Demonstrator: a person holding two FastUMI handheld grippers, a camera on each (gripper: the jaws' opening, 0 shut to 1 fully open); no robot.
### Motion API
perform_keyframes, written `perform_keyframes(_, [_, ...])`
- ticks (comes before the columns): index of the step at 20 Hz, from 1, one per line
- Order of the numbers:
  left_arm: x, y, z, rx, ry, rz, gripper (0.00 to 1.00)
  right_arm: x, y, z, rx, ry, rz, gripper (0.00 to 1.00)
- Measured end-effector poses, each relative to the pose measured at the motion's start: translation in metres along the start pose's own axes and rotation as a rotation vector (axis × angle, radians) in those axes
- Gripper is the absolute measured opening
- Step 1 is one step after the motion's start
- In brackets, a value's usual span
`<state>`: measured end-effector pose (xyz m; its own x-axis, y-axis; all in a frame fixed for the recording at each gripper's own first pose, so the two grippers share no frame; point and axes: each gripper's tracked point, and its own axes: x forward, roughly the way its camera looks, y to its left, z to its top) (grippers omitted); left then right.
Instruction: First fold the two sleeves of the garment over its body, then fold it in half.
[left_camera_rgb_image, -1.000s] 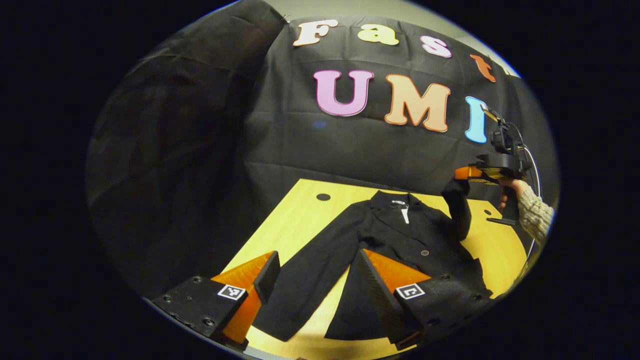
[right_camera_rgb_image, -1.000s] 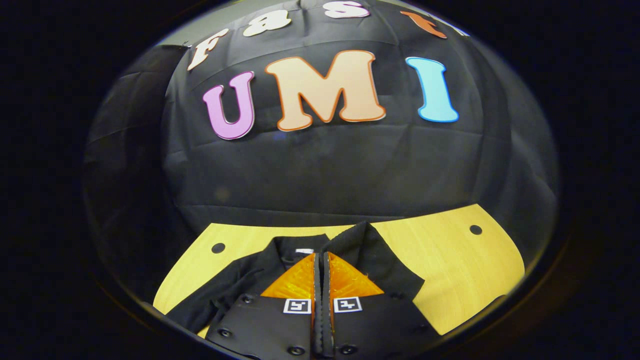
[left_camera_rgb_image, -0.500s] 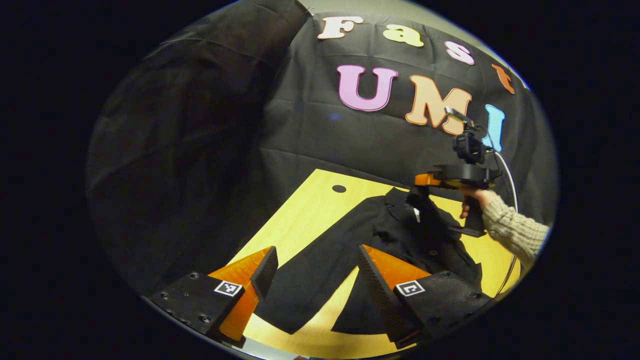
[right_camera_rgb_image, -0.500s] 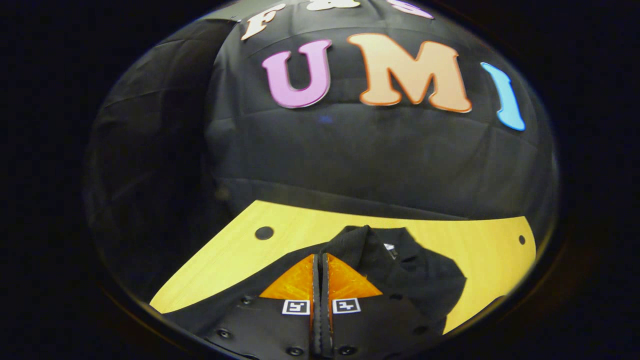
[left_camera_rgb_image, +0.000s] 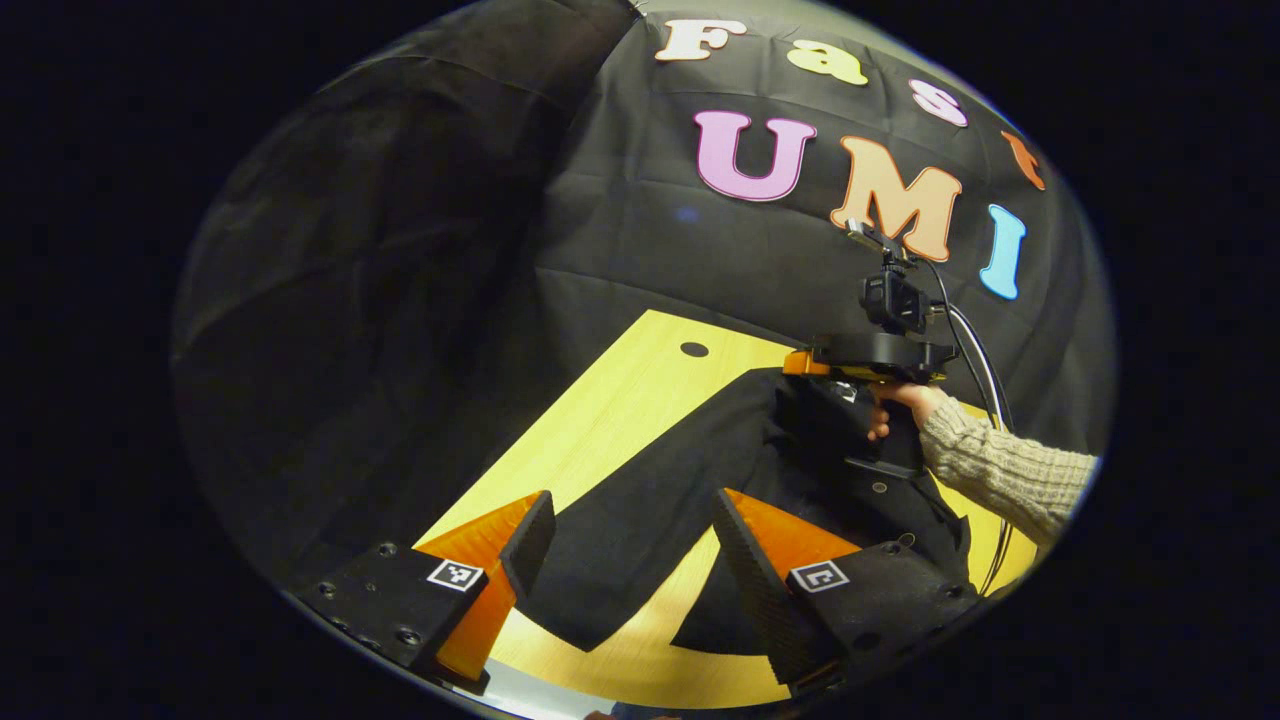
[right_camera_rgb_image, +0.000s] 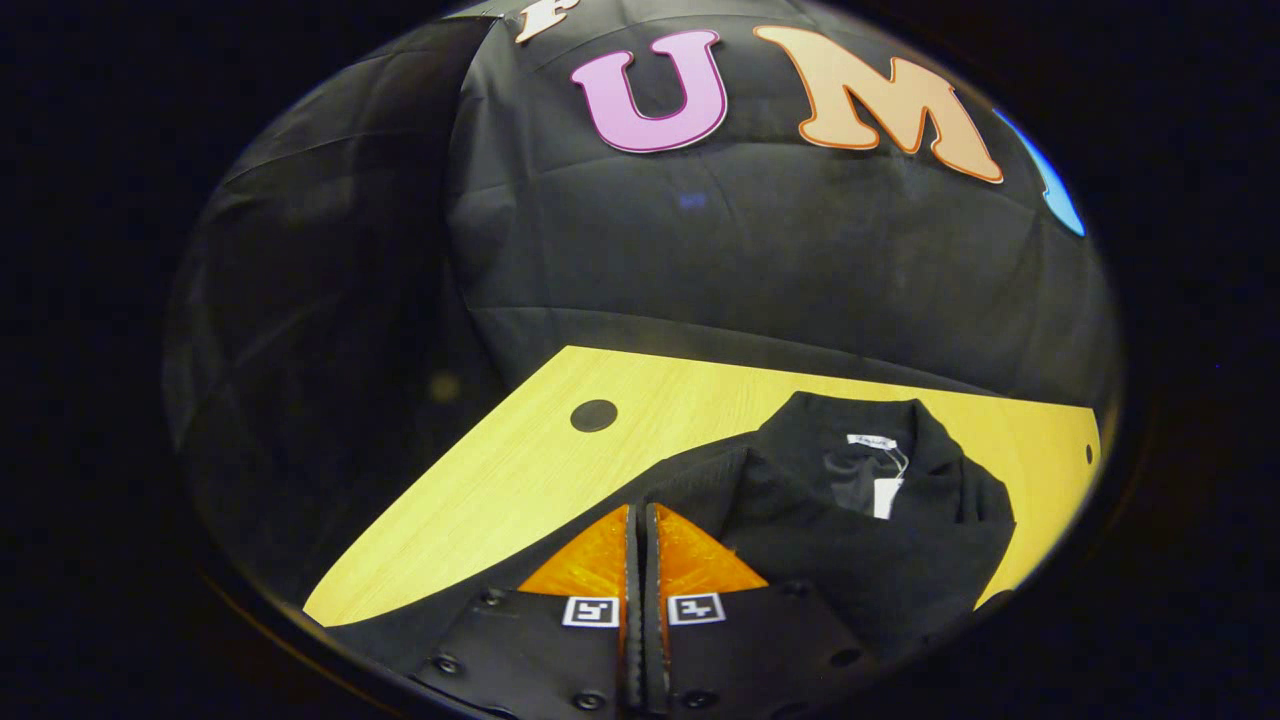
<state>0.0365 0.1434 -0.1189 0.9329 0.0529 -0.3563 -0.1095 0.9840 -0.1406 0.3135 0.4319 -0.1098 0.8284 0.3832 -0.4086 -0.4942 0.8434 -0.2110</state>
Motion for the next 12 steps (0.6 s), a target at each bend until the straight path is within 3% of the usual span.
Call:
perform_keyframes(2, [0.002,0.004,-0.002,-0.008,0.003,0.023,0.96,0.005,0.009,-0.005,0.014,-0.003,0.049,0.08])
perform_keyframes(3, [0.004,0.005,-0.003,-0.013,0.002,0.027,0.99,0.004,0.010,-0.005,0.016,-0.002,0.056,0.23])
perform_keyframes(4, [0.005,0.007,-0.003,-0.019,0.004,0.035,0.96,0.004,0.011,-0.005,0.014,0.002,0.066,0.26])
perform_keyframes(7, [0.007,0.011,-0.009,-0.029,0.010,0.050,0.96,0.007,0.016,-0.013,0.001,0.027,0.072,0.71])
perform_keyframes(9, [0.009,0.015,-0.014,-0.038,0.021,0.061,0.96,0.003,0.015,-0.008,-0.015,0.018,0.078,0.64])
perform_keyframes(10, [0.011,0.016,-0.017,-0.046,0.028,0.066,0.96,-0.006,0.016,-0.001,-0.019,0.007,0.082,0.75])
perform_keyframes(12, [0.015,0.018,-0.021,-0.070,0.041,0.074,0.96,-0.028,0.009,0.011,-0.023,-0.023,0.081,0.82])
